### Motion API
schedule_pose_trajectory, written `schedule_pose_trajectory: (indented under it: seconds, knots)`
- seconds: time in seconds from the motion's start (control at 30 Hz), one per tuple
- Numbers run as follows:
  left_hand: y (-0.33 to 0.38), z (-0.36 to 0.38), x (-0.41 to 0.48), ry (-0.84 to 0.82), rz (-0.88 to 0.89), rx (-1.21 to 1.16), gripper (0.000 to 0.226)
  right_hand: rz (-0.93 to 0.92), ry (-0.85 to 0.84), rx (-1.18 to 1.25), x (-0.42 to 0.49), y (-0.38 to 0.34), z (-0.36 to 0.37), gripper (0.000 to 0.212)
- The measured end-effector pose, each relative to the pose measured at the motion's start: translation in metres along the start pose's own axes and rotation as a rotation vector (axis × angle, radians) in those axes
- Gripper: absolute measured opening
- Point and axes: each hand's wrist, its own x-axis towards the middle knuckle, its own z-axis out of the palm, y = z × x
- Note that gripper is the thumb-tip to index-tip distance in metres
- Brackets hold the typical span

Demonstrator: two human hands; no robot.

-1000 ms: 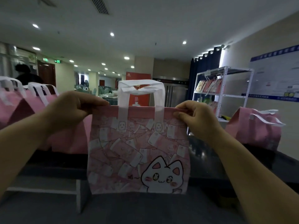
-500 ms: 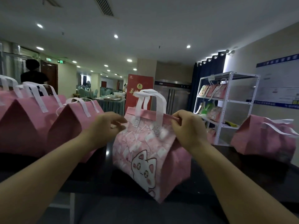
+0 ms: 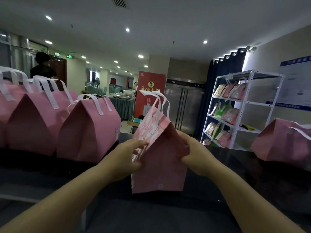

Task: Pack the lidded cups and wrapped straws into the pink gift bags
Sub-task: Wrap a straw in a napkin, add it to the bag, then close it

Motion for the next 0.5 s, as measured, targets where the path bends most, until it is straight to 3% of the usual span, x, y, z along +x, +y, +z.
schedule_pose_trajectory:
  seconds: [0.3,0.5]
  knots:
    - [-0.027,-0.022,0.007,0.178,-0.147,0.115,0.038,0.083,0.182,0.016,0.039,0.007,0.050,0.042]
    - [-0.059,-0.036,0.017,0.286,-0.299,0.146,0.030,0.156,0.215,-0.014,0.081,0.004,0.084,0.038]
